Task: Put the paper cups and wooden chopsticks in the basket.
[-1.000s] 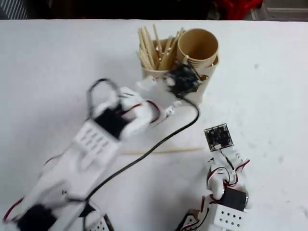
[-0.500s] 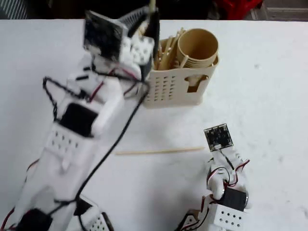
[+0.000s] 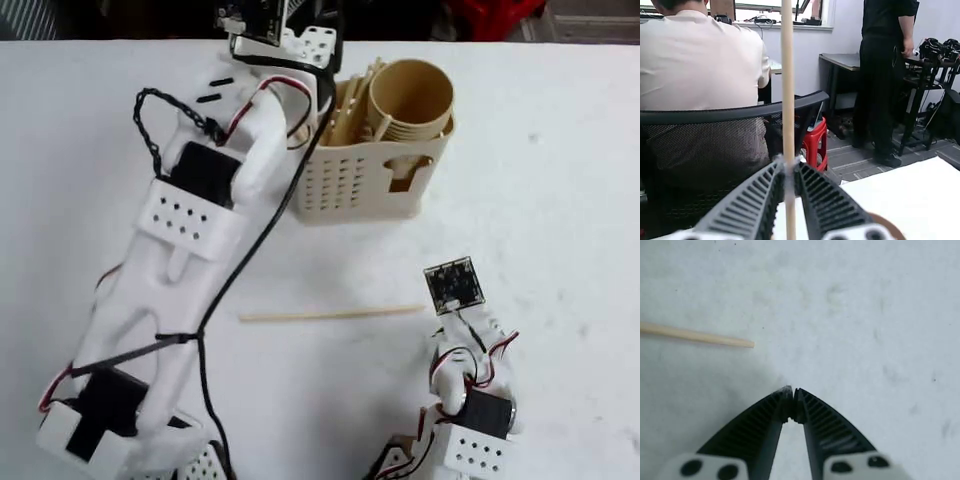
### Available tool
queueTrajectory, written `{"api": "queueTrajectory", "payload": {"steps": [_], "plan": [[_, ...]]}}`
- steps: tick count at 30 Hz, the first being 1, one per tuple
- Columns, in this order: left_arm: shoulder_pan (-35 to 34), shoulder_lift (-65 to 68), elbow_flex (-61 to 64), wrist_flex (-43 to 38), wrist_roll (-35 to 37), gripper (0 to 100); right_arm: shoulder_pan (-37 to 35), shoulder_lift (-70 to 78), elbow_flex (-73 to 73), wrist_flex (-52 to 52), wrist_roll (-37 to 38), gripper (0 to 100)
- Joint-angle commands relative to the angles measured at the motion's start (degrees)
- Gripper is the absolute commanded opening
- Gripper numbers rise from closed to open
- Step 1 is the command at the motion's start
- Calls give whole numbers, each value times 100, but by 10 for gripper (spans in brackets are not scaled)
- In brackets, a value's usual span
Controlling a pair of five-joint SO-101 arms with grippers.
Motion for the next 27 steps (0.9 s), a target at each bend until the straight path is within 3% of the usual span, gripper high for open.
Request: {"api": "queueTrajectory", "payload": {"steps": [1,22,25,27], "plan": [[-22,-31,-352,70,70,24,4,31,53,-57,-9,18],[-13,-40,-308,352,35,76,4,31,53,-57,-9,18],[40,-40,-334,985,35,76,4,31,53,-57,-9,18],[215,-75,-360,1855,9,76,4,31,53,-57,-9,18]]}}
